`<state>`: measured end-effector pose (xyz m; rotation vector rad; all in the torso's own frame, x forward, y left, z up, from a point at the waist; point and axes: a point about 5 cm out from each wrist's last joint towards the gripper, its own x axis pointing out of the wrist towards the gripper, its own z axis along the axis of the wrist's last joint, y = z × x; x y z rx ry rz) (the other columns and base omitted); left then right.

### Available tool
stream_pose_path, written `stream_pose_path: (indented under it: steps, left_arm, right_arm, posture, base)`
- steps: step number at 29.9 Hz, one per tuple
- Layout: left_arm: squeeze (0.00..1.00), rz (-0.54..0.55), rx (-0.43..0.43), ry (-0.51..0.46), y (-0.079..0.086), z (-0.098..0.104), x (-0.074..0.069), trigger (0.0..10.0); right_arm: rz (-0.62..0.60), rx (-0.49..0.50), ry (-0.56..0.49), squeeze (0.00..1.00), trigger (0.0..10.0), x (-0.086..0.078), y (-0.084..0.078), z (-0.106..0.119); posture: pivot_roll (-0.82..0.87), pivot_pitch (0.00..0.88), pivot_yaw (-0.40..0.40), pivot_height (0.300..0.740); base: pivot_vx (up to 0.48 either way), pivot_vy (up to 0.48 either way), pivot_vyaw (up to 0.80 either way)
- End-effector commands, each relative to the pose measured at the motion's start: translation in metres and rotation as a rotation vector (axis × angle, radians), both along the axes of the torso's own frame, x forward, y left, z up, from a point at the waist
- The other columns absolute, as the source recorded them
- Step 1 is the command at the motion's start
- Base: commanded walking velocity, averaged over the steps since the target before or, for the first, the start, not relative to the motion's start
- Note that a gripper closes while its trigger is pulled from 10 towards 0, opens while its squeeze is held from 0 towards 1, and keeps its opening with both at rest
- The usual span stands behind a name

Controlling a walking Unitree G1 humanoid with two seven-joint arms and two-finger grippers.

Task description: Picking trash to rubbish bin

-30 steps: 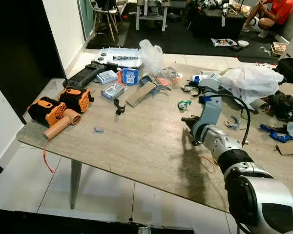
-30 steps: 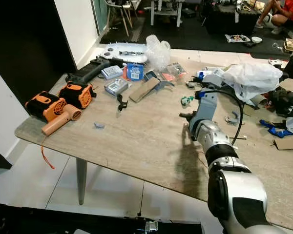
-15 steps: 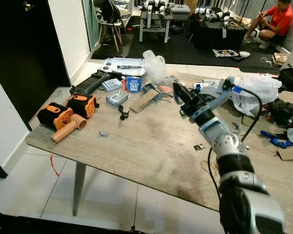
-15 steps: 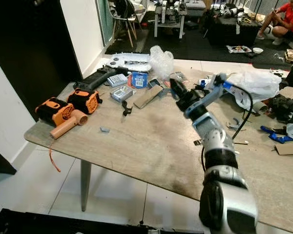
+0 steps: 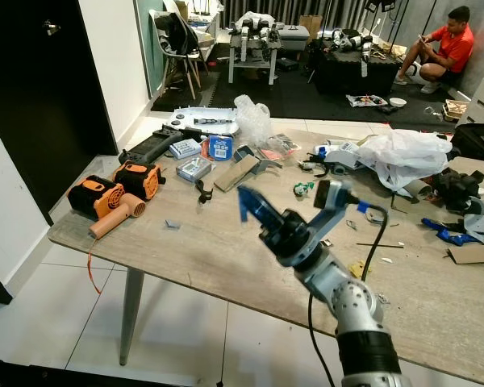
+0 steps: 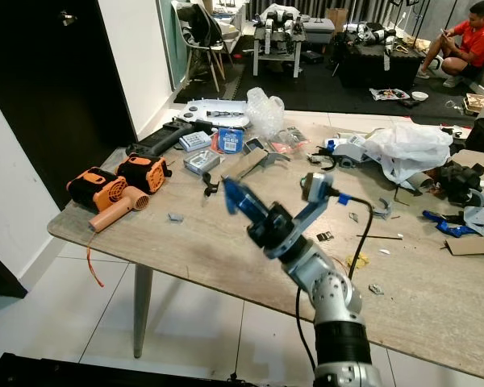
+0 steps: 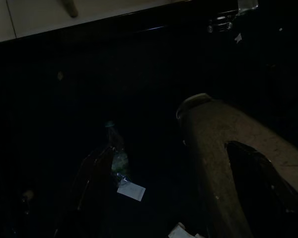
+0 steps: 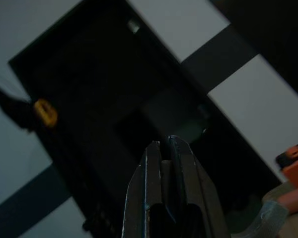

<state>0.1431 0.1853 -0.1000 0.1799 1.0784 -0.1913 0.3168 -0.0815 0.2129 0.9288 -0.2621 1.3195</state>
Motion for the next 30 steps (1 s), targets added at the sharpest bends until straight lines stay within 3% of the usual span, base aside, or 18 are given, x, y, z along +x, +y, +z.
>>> stream_pose_path:
  steps: [1, 8, 15, 30]
  left_arm:
    - [0.00, 0.027, -0.003, 0.129, -0.001, -0.011, -0.032, 10.0]
    - [0.00, 0.029, 0.003, 0.148, -0.001, -0.013, -0.038, 10.0]
    - [0.00, 0.027, 0.006, 0.150, -0.001, -0.013, -0.039, 10.0]
    - [0.00, 0.021, 0.007, 0.150, -0.001, -0.013, -0.039, 10.0]
  right_arm:
    - [0.025, -0.031, 0.009, 0.00, 10.0, -0.005, 0.006, -0.004]
    - [0.000, -0.255, 0.111, 0.00, 10.0, -0.007, 0.031, -0.039]
    - [-0.015, -0.469, 0.171, 0.00, 10.0, -0.013, 0.044, -0.074]
    - [-0.106, -0.661, 0.269, 0.00, 10.0, -0.011, 0.041, -0.113]
  posture:
    - [-0.05, 0.093, -0.001, 0.740]
    - [-0.05, 0.092, -0.010, 0.740]
    - [-0.05, 0.090, -0.014, 0.740]
    - [-0.06, 0.093, -0.007, 0.740]
  base:
    - [-0.247, 0.000, 0.00]
    - [-0.256, 0.000, 0.00]
    - [-0.277, 0.000, 0.00]
    - [-0.283, 0.000, 0.00]
